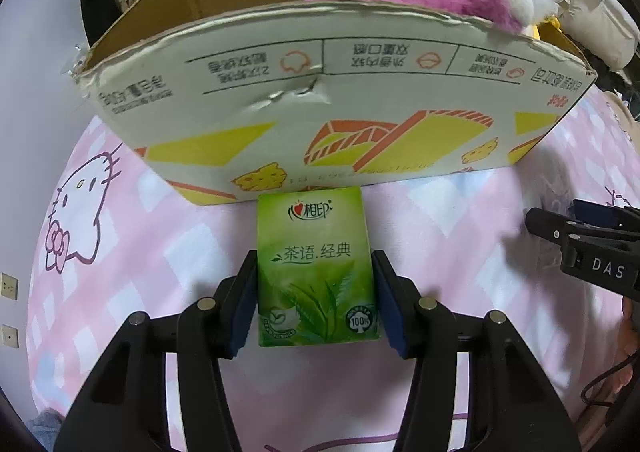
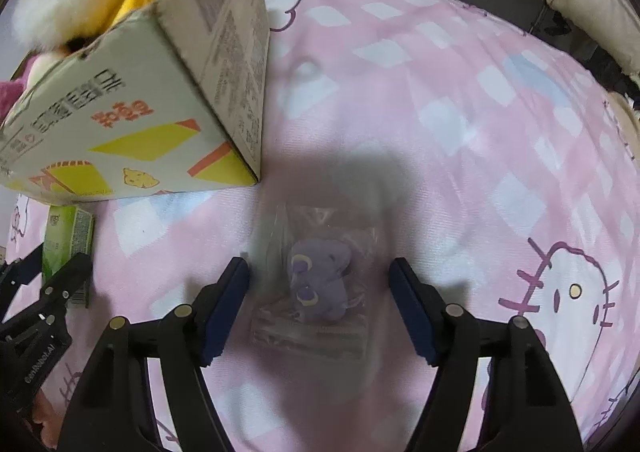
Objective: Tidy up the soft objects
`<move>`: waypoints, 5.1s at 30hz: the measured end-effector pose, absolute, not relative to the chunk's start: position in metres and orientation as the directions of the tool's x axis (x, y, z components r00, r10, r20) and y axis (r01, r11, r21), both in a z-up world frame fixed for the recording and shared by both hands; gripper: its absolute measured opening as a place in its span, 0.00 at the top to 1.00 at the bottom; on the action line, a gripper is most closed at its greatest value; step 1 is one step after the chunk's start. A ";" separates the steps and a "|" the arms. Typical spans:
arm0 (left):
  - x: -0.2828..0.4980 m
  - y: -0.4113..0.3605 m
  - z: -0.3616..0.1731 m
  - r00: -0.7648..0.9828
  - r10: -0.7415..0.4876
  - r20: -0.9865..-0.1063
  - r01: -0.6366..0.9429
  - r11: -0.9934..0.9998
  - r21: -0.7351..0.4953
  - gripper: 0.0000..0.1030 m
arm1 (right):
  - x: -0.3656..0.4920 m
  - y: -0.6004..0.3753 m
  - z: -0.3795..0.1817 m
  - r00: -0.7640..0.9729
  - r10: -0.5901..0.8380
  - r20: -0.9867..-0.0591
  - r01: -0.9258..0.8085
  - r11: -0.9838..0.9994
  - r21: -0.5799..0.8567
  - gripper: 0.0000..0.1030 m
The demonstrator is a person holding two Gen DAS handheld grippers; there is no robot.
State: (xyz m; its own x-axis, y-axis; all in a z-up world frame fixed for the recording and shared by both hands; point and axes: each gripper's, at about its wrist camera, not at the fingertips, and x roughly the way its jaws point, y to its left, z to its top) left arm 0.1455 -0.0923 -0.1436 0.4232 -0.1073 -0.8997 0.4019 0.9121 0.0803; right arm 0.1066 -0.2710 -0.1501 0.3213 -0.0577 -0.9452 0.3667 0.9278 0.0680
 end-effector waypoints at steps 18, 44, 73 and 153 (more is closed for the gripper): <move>0.119 -0.096 -0.140 0.460 -0.073 -0.885 0.399 0.907 0.132 0.49 | 0.094 -0.249 -0.144 0.393 -0.082 -0.916 0.321 0.946 0.053 0.45; 0.106 -0.073 -0.103 0.548 -0.100 -0.830 0.337 0.935 0.109 0.49 | 0.079 -0.253 -0.114 0.500 -0.028 -0.866 0.322 0.934 0.156 0.52; 0.059 -0.045 0.020 0.870 -0.190 -0.455 0.286 0.946 0.151 0.49 | 0.050 -0.249 0.014 0.855 -0.035 -0.518 0.177 0.957 0.228 0.52; -0.030 0.015 0.051 0.952 -0.063 -0.301 0.085 0.995 0.060 0.02 | -0.031 -0.229 0.060 0.966 -0.086 -0.242 0.107 0.991 0.077 0.00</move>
State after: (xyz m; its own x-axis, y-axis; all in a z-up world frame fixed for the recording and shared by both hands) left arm -0.0304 0.0154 0.0510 0.9517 -0.0630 -0.3006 0.0846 0.9946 0.0595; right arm -0.0309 -0.2295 0.0600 0.9665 -0.0859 -0.2420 0.1073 0.9913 0.0767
